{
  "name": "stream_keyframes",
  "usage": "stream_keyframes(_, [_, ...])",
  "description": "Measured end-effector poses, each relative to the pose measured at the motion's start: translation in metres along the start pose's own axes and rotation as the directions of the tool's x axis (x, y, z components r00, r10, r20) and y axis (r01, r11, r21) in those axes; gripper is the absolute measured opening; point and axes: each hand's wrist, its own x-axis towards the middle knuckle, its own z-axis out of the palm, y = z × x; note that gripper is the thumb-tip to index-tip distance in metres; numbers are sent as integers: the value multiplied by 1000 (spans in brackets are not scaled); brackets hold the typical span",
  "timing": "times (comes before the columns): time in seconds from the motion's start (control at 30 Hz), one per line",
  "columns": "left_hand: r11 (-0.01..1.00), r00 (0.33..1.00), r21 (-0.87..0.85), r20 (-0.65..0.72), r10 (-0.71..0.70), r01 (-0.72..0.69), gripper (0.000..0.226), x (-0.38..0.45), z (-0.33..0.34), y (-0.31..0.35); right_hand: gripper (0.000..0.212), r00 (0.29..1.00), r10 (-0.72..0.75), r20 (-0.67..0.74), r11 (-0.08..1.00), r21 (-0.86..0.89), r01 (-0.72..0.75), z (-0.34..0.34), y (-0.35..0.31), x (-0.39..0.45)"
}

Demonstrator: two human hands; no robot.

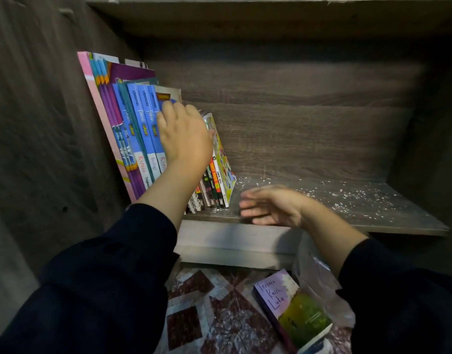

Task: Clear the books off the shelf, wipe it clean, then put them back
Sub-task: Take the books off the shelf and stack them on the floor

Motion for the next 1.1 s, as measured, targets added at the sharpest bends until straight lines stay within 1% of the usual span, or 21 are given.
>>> stream_keyframes(0.03, [1000, 1000, -10, -16, -1, 1, 48, 1, 1, 1, 14, 997, -58, -42, 998, 37, 59, 6, 1, 4])
stream_keyframes(0.07, [1000, 1000, -13, -31, 1, -2, 43, 2, 2, 3, 21, 991, -109, -80, 993, 41, 112, 12, 1, 9])
stream_keyframes(0.17, [1000, 998, -18, -66, 14, -16, 37, 3, 3, 9, 50, 967, -215, -134, 974, -100, 202, 33, 5, 19])
stream_keyframes(0.27, [998, 996, -29, -78, 49, -51, 35, 0, 2, 14, 60, 954, -272, -127, 953, -172, 249, 48, 8, 24])
stream_keyframes(0.37, [998, 997, -33, -59, 59, -61, 38, -4, 1, 19, 60, 949, -284, -138, 951, -168, 261, 51, 8, 25])
stream_keyframes(0.43, [995, 998, -81, -33, 49, -51, 40, -5, -1, 26, 60, 948, -288, -137, 949, -174, 263, 47, 8, 23])
stream_keyframes(0.5, [982, 999, -186, 9, 39, -37, 38, -6, -2, 29, 60, 949, -289, -125, 948, -178, 265, 46, 8, 21])
stream_keyframes(0.57, [948, 996, -319, 81, 47, -19, 37, -9, -1, 34, 60, 951, -284, -118, 951, -161, 264, 44, 8, 18])
stream_keyframes(0.63, [920, 987, -392, 150, 60, 4, 47, -14, 4, 36, 59, 955, -276, -106, 953, -159, 258, 40, 9, 16])
stream_keyframes(0.7, [911, 981, -411, 182, 62, 19, 59, -17, 8, 36, 58, 956, -278, -90, 950, -177, 259, 37, 11, 16])
stream_keyframes(0.77, [905, 982, -425, 181, 60, 23, 59, -18, 11, 35, 55, 959, -271, -85, 953, -167, 254, 35, 13, 18])
stream_keyframes(0.8, [897, 983, -440, 179, 49, 35, 57, -18, 11, 35, 50, 960, -265, -95, 957, -151, 249, 35, 13, 19])
stream_keyframes(0.87, [871, 984, -488, 176, 27, 63, 57, -21, 12, 32, 27, 963, -228, -143, 970, -123, 211, 35, 13, 21])
stream_keyframes(0.9, [851, 983, -518, 183, 16, 83, 57, -23, 11, 30, 14, 968, -183, -174, 980, -106, 166, 34, 13, 22])
stream_keyframes(0.93, [826, 981, -552, 191, -5, 112, 56, -24, 8, 29, 8, 975, -123, -184, 991, -79, 110, 33, 11, 19])
stream_keyframes(1.03, [714, 961, -654, 255, -105, 251, 54, -23, -2, 21, 52, 986, 122, -114, 992, 47, -118, 20, 5, 11])
stream_keyframes(1.1, [612, 943, -721, 302, -141, 323, 57, -18, -8, 15, 72, 973, 227, -49, 967, 127, -219, 7, 2, 1])
